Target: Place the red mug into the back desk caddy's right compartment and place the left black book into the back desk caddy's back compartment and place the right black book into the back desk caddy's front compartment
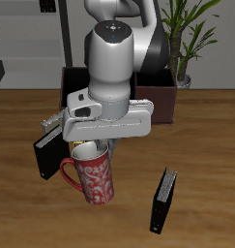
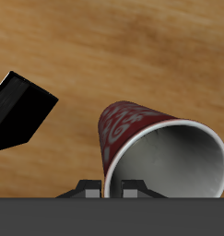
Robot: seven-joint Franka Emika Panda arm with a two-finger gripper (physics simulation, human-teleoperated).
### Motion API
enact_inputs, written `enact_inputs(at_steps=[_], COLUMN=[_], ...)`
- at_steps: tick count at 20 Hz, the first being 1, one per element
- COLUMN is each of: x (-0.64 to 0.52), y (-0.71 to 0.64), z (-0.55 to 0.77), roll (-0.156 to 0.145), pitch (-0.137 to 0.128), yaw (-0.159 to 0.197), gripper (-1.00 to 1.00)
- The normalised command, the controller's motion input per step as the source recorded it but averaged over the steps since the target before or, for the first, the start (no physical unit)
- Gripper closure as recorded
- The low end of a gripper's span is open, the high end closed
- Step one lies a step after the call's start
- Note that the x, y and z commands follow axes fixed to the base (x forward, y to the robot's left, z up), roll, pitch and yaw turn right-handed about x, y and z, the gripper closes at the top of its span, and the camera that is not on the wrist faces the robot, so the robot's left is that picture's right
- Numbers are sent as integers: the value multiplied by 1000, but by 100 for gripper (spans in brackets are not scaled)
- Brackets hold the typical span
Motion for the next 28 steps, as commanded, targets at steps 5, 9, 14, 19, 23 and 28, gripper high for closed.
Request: enact_inputs(at_steps=[5, 9, 14, 19, 23, 28], x=[-345, -523, -671, -792, -497, -754], y=[-80, 15, 316, 382, 244, 408], z=[582, 473, 503, 445, 188, 164], roll=[-20, -6, 59, 86, 61, 94], pitch=[-22, -2, -67, -41, -9, -40], yaw=[-74, -101, -54, -69, -52, 6], gripper=[100, 100, 100, 100, 100, 100])
